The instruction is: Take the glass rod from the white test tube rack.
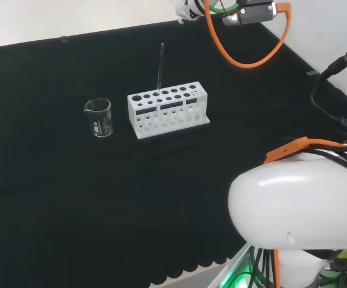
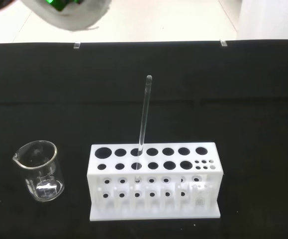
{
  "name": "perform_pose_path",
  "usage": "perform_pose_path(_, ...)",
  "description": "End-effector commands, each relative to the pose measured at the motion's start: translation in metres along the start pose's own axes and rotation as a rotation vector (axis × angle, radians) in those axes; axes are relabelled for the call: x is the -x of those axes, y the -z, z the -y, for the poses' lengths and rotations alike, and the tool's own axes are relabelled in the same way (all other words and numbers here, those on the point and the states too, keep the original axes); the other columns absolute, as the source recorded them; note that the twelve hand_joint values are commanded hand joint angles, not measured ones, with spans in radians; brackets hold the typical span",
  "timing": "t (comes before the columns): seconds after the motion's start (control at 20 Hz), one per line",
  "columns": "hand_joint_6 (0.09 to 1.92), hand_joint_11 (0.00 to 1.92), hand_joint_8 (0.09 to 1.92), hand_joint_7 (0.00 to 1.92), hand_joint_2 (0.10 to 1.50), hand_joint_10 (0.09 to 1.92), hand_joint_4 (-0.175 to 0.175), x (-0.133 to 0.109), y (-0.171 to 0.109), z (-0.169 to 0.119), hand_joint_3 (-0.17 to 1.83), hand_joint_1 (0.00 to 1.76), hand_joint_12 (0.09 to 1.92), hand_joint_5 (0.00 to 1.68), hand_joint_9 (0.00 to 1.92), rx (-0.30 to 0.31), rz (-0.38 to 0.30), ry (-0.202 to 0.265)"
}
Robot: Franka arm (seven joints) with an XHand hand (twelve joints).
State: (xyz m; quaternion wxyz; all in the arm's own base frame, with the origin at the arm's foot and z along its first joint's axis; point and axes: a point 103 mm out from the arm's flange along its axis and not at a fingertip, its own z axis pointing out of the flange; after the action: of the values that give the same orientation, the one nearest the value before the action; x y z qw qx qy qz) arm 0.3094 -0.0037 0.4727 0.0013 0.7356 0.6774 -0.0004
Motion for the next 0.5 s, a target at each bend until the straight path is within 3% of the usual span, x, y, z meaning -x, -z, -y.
perform_pose_path(0.05,0.09,0.00,0.69,0.06,0.72,0.87,-0.079,0.001,-0.006,-0.004,0.44,0.76,1.29,0.28,0.09,-0.016,-0.006,0.007)
perform_pose_path(0.5,0.09,0.00,0.72,0.12,0.73,0.86,-0.079,-0.003,-0.010,-0.026,0.45,0.74,1.36,0.34,0.18,-0.023,-0.058,0.011)
